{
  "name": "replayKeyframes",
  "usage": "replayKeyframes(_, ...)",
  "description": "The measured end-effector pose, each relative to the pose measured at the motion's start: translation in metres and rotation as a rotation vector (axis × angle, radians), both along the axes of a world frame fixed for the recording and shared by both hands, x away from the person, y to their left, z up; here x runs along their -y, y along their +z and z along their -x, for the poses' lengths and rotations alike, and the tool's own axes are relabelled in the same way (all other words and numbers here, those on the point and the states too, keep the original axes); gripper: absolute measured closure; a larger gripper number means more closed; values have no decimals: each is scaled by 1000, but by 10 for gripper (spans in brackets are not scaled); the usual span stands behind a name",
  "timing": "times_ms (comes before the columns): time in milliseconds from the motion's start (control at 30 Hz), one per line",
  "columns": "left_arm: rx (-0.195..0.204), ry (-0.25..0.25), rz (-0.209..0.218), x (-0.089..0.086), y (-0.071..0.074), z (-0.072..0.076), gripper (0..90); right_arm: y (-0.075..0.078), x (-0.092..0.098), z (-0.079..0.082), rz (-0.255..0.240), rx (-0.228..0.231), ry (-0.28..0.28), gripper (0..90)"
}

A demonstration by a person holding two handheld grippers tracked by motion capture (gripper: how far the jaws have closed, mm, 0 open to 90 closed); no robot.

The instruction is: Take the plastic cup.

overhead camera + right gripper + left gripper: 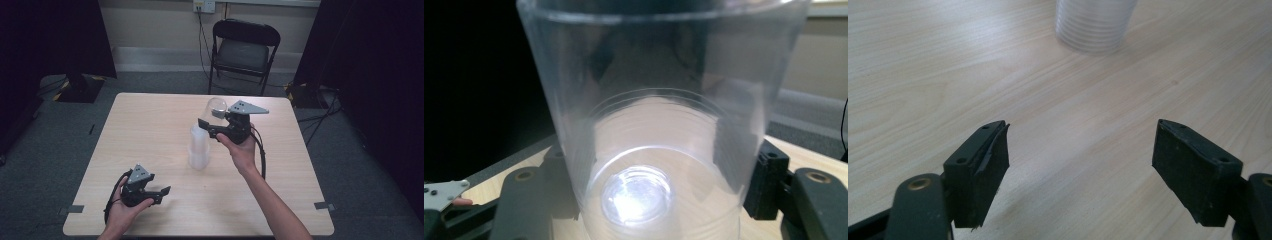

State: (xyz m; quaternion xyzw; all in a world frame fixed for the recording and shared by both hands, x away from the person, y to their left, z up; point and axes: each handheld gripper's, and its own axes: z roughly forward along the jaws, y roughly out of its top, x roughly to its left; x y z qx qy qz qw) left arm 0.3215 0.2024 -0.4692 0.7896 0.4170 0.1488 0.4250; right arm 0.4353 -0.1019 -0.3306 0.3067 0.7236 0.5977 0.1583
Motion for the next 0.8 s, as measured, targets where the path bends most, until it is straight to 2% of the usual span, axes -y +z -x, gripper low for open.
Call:
replayKeyframes(100, 12, -5, 21, 2, 2, 2, 225, 2, 6, 5, -2, 0, 1, 335)
replayKeyframes(200, 23, -10, 30, 4, 3, 3, 225, 2, 17, 5, -37, -35, -8, 336)
replayKeyframes(300, 28, -23, 51, 6, 5, 5, 225, -2, 29, 7, -28, -39, -35, 336)
replayKeyframes(433, 68, -41, 72, 9, 8, 7, 226, -8, 42, 11, -21, -55, -57, 338)
replayKeyframes(500, 90, -43, 68, 11, 9, 7, 225, -11, 48, 13, -21, -63, -66, 339)
replayKeyframes(600, 97, -42, 67, 15, 10, 7, 223, -18, 55, 15, -24, -84, -71, 340)
replayKeyframes(700, 102, -45, 34, 20, 11, 8, 180, -24, 60, 18, -28, -110, -72, 340)
replayKeyframes(800, 98, -54, 43, 25, 13, 9, 182, -28, 63, 23, -29, -144, -76, 338)
